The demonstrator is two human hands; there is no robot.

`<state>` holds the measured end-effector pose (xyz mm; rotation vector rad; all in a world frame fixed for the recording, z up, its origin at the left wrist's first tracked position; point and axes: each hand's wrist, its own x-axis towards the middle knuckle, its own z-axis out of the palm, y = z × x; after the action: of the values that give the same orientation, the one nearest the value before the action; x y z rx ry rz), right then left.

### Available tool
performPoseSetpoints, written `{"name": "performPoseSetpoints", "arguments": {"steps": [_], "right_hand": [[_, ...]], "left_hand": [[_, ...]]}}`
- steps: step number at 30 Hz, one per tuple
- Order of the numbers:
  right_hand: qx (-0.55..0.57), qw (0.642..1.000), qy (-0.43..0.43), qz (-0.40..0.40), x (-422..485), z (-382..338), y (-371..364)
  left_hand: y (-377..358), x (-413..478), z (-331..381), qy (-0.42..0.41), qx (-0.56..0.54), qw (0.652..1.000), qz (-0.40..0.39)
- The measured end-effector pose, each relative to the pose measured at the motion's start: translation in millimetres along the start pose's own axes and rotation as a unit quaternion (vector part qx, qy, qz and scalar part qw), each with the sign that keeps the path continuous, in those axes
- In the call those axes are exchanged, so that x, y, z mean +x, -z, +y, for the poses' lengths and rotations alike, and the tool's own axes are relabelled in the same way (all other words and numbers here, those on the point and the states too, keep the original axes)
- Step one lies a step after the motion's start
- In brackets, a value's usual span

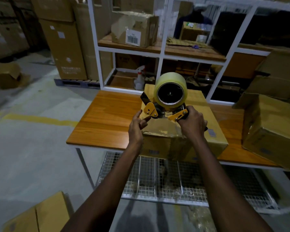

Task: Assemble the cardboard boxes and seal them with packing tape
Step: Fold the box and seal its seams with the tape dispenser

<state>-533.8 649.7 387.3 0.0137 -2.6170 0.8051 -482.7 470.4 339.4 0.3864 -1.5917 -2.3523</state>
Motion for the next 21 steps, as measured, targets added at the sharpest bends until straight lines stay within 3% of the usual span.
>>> {"name": "performPoseSetpoints", "arguments": {"steps": [6,9,13,21], "right_hand": [[0.019,1.0,0.003,0.008,4.5,-8.4,0.4],[0.025,1.0,0.003,0.009,4.9,-13.0,-1.6],[0.031,0.999,0.003,0.003,4.1,-16.8,-3.9],[0.032,0.999,0.011,-0.005,5.8,-17.6,-5.7]], "left_hand": [[-6.3,4.7,10.5,-0.009,0.063,0.998,0.004],[-7.6,15.1,14.1,0.078,0.062,0.995,0.002],[-7.8,19.3,21.8,0.223,0.053,0.971,-0.072],[-1.4,27.7,15.5,0.255,-0.145,0.955,-0.05]]}}
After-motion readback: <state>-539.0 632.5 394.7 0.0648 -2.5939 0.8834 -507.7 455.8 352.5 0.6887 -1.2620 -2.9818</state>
